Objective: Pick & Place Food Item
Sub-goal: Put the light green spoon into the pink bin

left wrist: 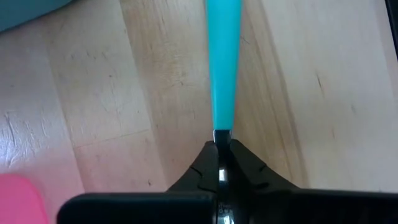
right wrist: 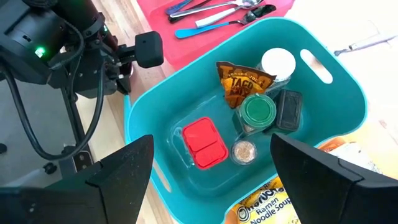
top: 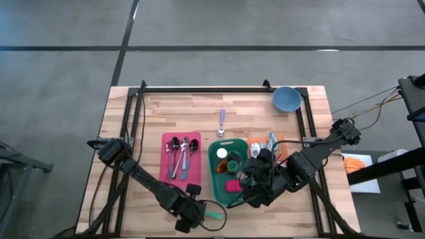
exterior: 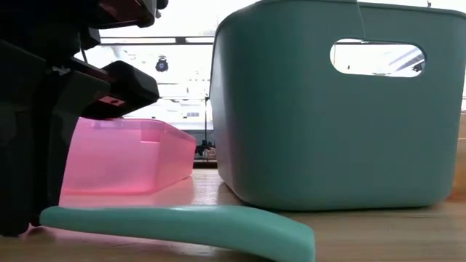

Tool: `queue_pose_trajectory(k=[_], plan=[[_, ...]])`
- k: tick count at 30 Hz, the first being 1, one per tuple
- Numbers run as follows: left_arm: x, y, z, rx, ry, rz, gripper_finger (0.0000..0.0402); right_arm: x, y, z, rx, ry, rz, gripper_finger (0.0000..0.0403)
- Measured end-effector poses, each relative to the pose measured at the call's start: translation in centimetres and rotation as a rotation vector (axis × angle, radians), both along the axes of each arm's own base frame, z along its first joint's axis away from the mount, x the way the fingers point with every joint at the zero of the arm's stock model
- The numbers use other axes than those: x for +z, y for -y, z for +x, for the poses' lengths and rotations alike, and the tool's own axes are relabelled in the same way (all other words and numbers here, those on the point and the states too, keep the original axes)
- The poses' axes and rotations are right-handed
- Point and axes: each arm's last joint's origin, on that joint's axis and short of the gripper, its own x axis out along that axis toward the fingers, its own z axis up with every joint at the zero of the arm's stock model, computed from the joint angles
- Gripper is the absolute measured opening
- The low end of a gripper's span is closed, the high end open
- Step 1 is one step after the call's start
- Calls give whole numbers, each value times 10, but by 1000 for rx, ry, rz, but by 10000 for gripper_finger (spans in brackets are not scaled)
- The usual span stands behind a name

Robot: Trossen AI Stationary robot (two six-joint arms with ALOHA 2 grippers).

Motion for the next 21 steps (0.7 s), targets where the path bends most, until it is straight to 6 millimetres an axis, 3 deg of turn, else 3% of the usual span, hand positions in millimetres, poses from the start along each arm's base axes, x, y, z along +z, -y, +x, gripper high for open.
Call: queue_pose_trajectory(k=[16, 21], plan=[[40, -3, -4, 2, 29, -47, 1, 2, 0, 0, -2, 6, 6, 319], [71, -9, -12, 3, 67, -71, 0, 2, 0, 0, -2, 5, 6, 319]])
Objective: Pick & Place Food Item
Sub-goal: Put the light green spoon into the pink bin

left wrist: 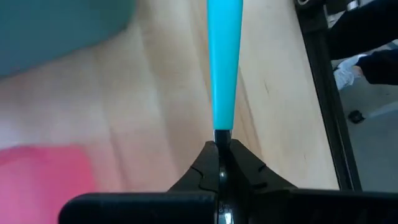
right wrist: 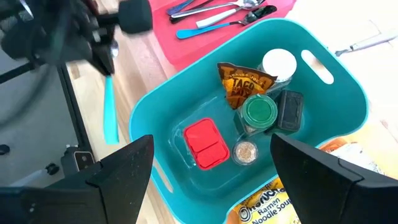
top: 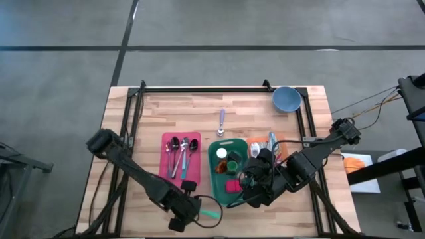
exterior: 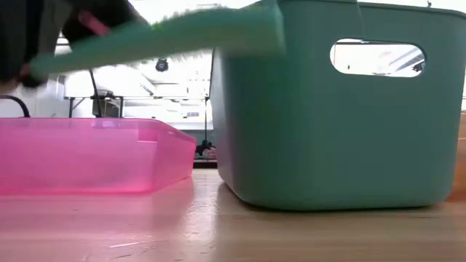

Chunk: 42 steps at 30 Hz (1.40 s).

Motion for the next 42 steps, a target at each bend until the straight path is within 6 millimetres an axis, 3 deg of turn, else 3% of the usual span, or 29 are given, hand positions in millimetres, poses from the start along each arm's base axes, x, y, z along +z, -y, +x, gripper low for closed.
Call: queue_pose_trajectory(k=[6, 10, 16, 19, 26, 36, 42], plan=[[50, -23, -25, 15, 44, 70, 0, 0, 0, 0, 3, 0, -2, 319], [77, -51, -47, -7, 16, 199, 0, 0, 0, 0, 3, 1, -1, 319], [96, -90, -69, -251, 13, 442, 0, 0, 0, 0, 4, 5, 0, 319], [94, -104, -73, -462, 1, 525, 0, 0, 0, 1, 4, 6, 0, 319], [67, -119, -71, -917, -68, 673, 1, 0, 0, 1, -4, 9, 8, 319], [28, -138, -63, -980, -46, 695, 1, 0, -2, 0, -43, 10, 49, 319], [22, -154, -62, -937, -64, 673, 1, 0, -2, 0, -64, 9, 73, 319]])
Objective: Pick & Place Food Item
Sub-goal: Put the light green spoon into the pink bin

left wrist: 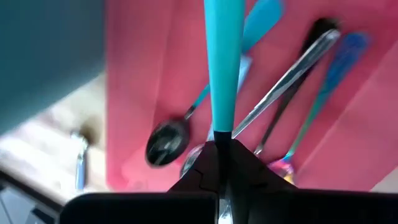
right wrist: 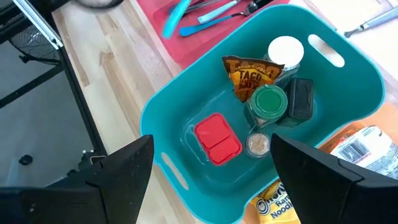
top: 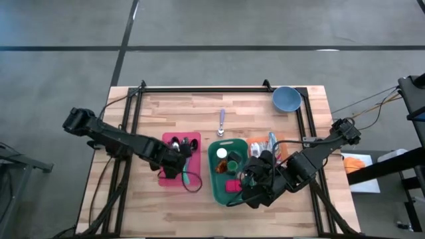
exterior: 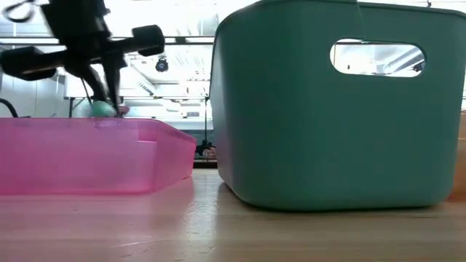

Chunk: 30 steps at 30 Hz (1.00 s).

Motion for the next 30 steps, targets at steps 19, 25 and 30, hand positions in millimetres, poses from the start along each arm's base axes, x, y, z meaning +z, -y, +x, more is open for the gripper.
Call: queue_pose_trajectory(k=[19, 25, 30], plan=[[-19, -42, 7, -74, 84, -90, 1, 0, 5, 4, -46, 6, 30, 319], [-43, -45, 10, -108, 52, -99, 1, 0, 10, 7, -61, 9, 40, 319], [-63, -45, 11, -160, -33, -81, 1, 1, 10, 9, -54, 7, 60, 319]])
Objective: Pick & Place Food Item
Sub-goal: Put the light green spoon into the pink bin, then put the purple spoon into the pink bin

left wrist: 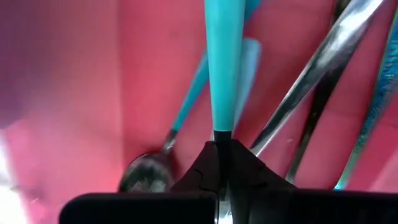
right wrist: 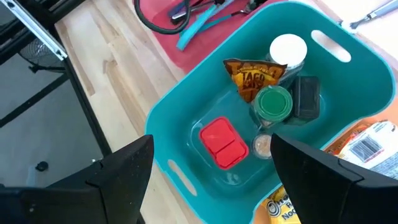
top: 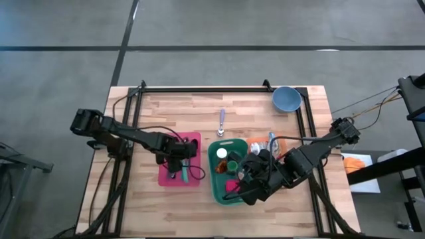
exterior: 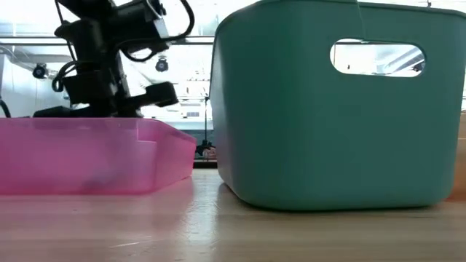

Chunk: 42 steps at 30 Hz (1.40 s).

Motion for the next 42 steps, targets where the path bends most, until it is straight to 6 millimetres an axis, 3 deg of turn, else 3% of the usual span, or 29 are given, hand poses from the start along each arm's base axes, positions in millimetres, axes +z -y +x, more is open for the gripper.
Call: queue_pose_trajectory(k=[21, 28, 42], plan=[[-5, 1, 6, -59, 19, -14, 13, 0, 3, 2, 11, -3, -8, 319], [-5, 1, 6, -56, 29, -15, 75, 0, 2, 2, 15, -3, -11, 319], [-3, 1, 6, 54, 49, -42, 250, 0, 2, 1, 24, -4, -17, 319]])
